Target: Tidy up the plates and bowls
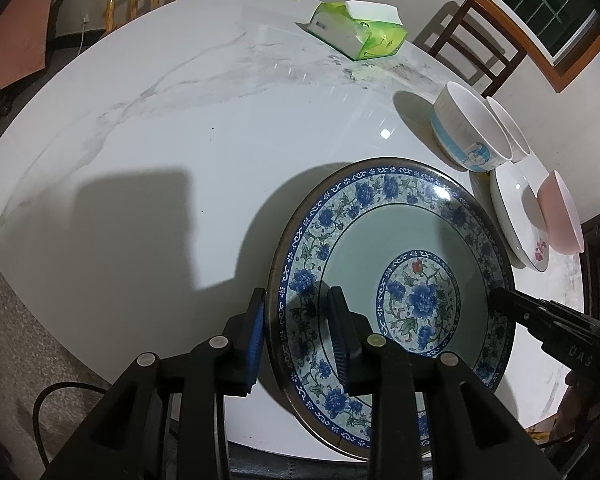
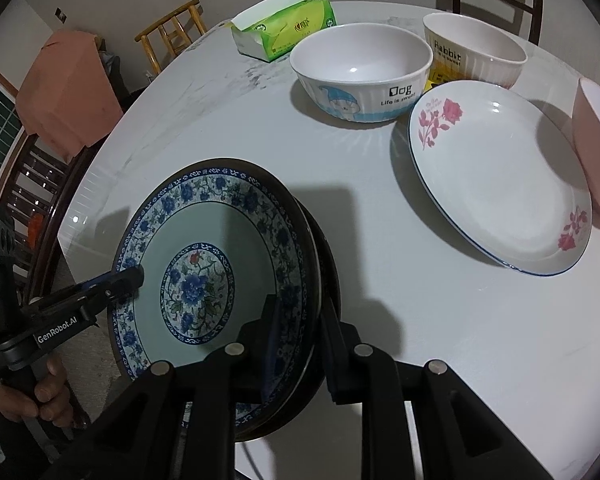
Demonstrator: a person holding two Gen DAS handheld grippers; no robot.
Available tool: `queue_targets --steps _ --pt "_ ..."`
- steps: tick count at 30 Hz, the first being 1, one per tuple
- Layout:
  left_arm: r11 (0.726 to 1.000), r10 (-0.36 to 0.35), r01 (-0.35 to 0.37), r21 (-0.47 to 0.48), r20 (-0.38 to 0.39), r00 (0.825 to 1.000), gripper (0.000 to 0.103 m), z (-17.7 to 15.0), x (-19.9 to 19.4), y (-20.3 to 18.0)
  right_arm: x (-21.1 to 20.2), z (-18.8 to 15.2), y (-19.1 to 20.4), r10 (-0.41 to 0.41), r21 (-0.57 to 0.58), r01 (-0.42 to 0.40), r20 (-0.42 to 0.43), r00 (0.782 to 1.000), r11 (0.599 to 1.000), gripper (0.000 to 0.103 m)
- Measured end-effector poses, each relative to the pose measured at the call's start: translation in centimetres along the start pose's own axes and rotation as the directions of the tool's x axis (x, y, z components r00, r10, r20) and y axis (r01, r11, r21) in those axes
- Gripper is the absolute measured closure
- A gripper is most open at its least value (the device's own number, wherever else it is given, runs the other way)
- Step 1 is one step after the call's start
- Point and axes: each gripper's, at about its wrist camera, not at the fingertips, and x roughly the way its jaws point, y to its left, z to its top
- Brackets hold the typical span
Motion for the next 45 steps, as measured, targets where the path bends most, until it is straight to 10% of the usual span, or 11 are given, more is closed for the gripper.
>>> queue_targets --steps 21,30,45 --pt "0.999 0.025 -0.026 0.031 0.039 0.999 0.068 -0.1 -0.6 -1.2 -1.3 0.1 1.3 -0.063 -0.090 0.069 0.063 0.996 0.994 0.074" --pt "0.989 0.113 -0.130 0.065 0.215 0.970 0.054 0.2 -2.9 -2.8 -3.9 -1.1 -2.9 -0.091 -0.034 0.099 0.187 0.978 0.995 0.074" --pt "0.966 -0.092 0.029 0.255 0.236 0.967 0.050 1.7 -1.2 -13.4 -7.4 -1.8 -14.5 -0.164 0.198 0.112 0.273 0.948 0.974 0.074"
